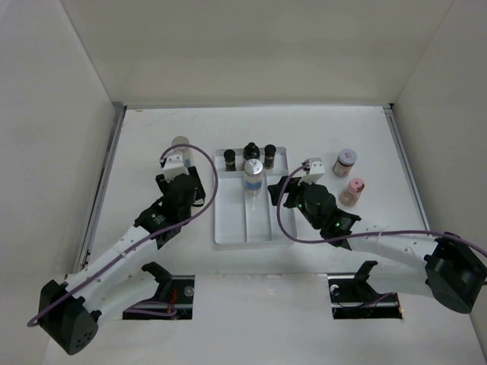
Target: Organize the condiment bottles
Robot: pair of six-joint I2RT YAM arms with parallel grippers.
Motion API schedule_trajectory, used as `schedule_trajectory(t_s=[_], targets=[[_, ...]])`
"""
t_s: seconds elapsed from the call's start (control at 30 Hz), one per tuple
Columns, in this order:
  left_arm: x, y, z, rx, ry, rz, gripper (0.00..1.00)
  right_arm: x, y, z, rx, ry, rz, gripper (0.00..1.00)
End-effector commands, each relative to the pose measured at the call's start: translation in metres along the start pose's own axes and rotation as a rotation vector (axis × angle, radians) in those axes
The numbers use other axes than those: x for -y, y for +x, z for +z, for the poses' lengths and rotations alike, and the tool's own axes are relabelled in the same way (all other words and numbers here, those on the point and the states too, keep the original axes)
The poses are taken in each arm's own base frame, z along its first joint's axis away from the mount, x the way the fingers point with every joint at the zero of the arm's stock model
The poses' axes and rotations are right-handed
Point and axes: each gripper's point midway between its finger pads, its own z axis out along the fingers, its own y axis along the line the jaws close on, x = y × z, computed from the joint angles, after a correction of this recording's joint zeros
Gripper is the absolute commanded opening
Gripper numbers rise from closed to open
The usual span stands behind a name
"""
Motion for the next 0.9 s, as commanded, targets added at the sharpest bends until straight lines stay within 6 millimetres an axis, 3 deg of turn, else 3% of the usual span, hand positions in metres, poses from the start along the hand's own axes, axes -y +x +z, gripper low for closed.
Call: schedule_trajectory(t_s=[0.0,0.2,0.4,0.6,0.87], targets=[[0.057,-0.038,-0.029,0.069,0.193,-0.016,0.32,0.005,-0.022,0.001,0.083,0.013,0.073,0.81],[0.147,-0.026,-0.065,0.049,0.47,0.003,0.32,0.036,-0.034,-0.004,0.135,0.091,0.128,0.81],[0.208,-0.02,-0.076,0.056,0.601,0.016,0.32,0.048,-0.033,-0.003,0.135,0.12,0.157,0.81],[0.239,-0.016,-0.069,0.076,0.635,0.044,0.32,0.05,-0.032,-0.003,0.133,0.121,0.163,0.81],[0.251,0.004,-0.046,0.074,0.617,0.074,0.33,0.051,-0.039,-0.008,0.161,0.113,0.18,0.81]])
